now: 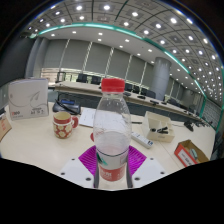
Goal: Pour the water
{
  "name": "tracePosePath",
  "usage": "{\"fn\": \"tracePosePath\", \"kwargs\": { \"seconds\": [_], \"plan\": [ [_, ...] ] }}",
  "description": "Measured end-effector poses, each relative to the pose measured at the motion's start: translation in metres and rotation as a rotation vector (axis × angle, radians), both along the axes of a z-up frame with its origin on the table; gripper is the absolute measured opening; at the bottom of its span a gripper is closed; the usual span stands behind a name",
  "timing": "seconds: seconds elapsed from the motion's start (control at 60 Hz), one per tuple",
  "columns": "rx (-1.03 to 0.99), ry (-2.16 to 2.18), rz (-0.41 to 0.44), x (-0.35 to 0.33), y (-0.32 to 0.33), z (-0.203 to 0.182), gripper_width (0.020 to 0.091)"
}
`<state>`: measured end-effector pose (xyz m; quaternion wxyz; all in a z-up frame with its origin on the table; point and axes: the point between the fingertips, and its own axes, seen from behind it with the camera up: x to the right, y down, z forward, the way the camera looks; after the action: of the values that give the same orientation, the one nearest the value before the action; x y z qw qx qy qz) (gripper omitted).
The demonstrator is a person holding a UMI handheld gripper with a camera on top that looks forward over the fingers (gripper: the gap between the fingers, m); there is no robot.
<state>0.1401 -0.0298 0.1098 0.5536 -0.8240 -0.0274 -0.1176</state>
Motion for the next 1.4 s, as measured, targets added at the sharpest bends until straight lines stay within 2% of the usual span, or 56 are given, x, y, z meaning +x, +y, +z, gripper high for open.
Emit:
{"fn": "tracePosePath", "kwargs": {
  "seconds": [0.217, 0.433, 0.65, 0.867, 1.083, 1.183, 1.4],
  "plan": [
    [0.001, -0.404, 0.019, 0.006, 0.084, 0.057, 0.0375],
    [0.006, -0.98, 0.151, -0.016, 0.165, 0.078, 0.0374],
    [0.034, -1.468, 0.25, -0.038, 0.209, 0.075, 0.0374],
    [0.057, -1.694, 0.332, -0.051, 0.222, 0.066, 0.0373],
    [0.052, -1.553, 0.353, -0.05, 0.224, 0.065, 0.0375],
    [0.037, -1.217, 0.353, -0.051, 0.219, 0.059, 0.0377],
    [0.056, -0.477, 0.292, -0.057, 0.208, 0.059, 0.0376]
  ]
}}
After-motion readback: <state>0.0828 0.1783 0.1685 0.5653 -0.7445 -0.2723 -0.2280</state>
